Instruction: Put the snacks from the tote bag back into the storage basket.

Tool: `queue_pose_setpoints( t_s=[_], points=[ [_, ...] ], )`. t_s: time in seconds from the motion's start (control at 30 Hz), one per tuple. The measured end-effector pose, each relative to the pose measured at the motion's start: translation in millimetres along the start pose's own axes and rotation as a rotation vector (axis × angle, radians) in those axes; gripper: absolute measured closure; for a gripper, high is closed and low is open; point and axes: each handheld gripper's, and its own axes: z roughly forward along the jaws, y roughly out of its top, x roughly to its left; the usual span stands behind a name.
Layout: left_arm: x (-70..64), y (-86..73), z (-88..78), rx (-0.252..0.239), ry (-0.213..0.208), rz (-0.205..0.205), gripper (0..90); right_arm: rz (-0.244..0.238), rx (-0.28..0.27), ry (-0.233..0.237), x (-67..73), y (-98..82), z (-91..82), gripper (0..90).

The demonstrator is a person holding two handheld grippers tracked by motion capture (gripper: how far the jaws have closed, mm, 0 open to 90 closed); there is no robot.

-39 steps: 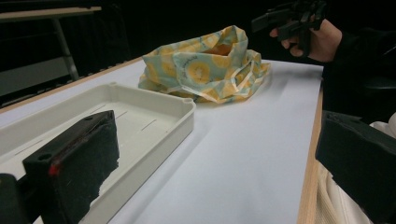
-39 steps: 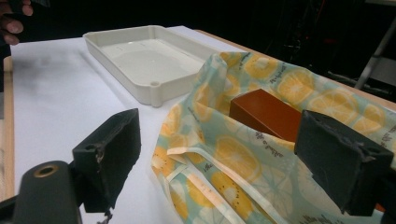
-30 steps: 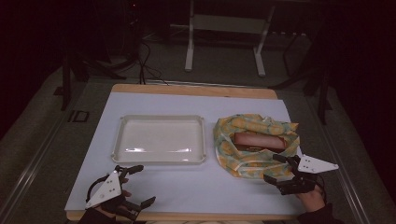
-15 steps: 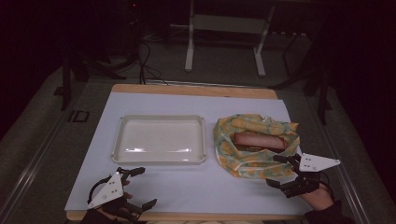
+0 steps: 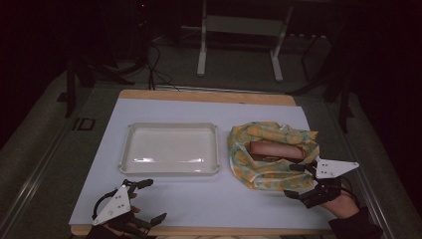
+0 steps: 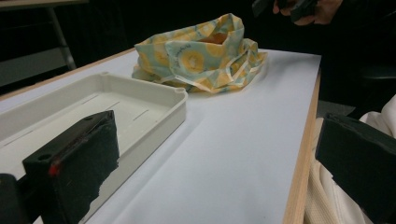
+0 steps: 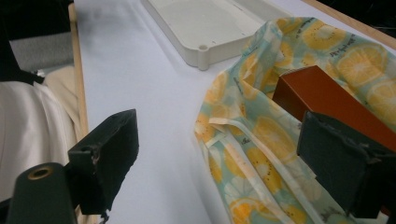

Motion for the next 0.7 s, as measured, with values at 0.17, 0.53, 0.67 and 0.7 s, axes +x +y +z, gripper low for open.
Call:
queue_pose_setpoints(
  t_s=[0.17, 0.53, 0.67, 0.7],
  points=[
    [-1.5, 0.1, -2.5, -0.004, 0.006, -0.003, 0.0, -0.01, -0.002, -0.021, -10.4, 12.0, -2.9, 13.4],
    [-0.4, -0.6, -2.1, -0.006, 0.005, 0.0, 0.0, -0.048, -0.003, -0.048, -32.3, 34.0, -9.5, 14.8],
    [0.7, -1.0, -1.0, -0.004, 0.002, -0.005, 0.0, -0.069, 0.025, -0.06, -43.7, 44.8, -10.5, 14.8],
    [0.7, -1.0, -0.7, -0.003, 0.001, -0.006, 0.0, -0.074, 0.031, -0.059, -46.2, 47.4, -10.6, 15.0]
  ],
)
